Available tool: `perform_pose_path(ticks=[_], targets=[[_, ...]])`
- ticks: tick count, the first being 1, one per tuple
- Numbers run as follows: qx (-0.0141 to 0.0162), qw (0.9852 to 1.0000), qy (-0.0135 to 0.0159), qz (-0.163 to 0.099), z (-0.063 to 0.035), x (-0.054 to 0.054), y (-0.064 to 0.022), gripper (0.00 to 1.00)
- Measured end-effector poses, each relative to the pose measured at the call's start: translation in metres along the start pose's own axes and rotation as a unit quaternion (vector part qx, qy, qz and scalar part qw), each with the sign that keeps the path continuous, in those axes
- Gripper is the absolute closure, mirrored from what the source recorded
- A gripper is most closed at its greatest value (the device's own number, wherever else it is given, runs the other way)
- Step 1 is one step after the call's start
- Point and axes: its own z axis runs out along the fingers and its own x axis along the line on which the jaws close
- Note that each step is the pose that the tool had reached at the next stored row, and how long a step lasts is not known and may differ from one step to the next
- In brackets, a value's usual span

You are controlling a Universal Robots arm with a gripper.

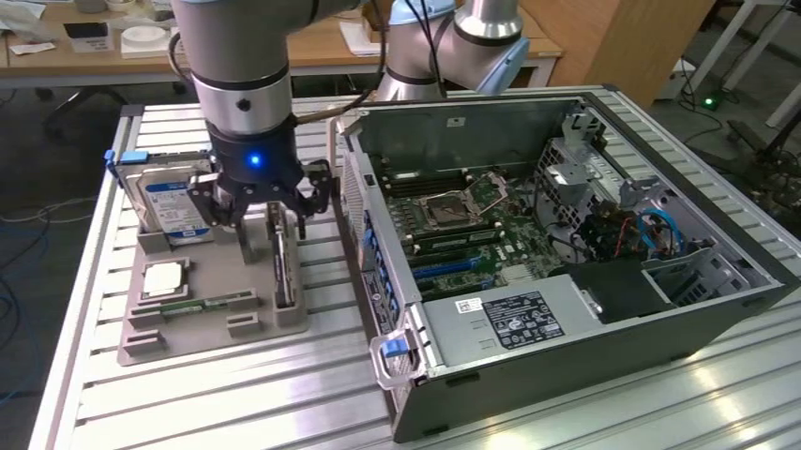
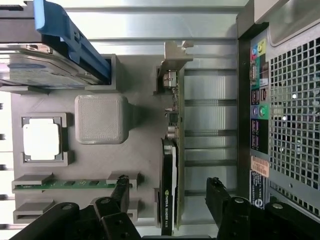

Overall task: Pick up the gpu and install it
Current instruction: 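Pick up the gpu and move the gpu toward the slot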

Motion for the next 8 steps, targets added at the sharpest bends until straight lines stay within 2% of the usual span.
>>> perform_pose_path(ticks=[8], targets=[[0.0000, 1.0000, 0.0000, 0.000, 0.0145, 0.000, -0.0005, 0.28]])
